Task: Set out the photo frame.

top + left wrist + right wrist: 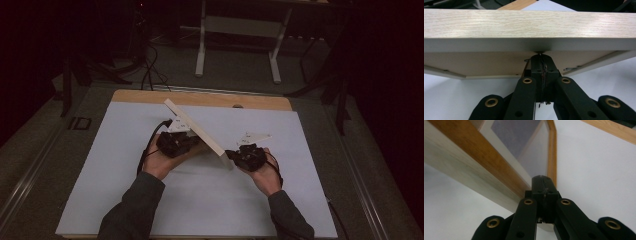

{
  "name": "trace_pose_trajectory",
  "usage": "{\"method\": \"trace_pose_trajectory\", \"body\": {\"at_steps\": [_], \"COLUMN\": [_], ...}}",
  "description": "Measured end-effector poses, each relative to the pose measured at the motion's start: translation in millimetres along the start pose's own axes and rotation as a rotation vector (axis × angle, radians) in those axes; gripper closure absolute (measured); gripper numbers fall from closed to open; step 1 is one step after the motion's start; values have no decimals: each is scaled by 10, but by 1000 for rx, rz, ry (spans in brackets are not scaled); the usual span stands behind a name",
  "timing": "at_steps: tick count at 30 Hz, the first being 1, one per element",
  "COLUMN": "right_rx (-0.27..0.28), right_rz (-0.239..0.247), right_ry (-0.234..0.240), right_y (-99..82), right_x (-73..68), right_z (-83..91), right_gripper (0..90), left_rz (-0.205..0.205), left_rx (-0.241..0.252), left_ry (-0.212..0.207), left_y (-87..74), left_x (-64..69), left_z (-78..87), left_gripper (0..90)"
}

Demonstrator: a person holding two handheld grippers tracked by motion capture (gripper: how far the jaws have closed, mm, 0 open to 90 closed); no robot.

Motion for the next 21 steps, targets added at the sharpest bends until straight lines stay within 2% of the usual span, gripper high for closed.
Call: {"method": "trace_pose_trajectory", "body": {"at_steps": [6, 21], "right_rx": [-11, -18], "right_rz": [29, 91], "right_ry": [7, 37], "right_y": [19, 83], "right_x": [-75, -265], "right_z": [-8, -50], "right_gripper": [900, 900], "left_rz": [-11, 13], "left_rx": [-6, -19], "left_ry": [-8, -21], "left_y": [-10, 53], "left_x": [-51, -146], "left_z": [-13, -66], "left_gripper": [900, 900]}}
Point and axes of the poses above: each handheld gripper's, and its own axes: z roughly backward along the jaws, y roughly out of its top, x roughly to its right, the point moved 8 cm from there along -z, roughly forward along the jaws, and after that the axes turned 11 degrees about -x, right-handed, at the moved point
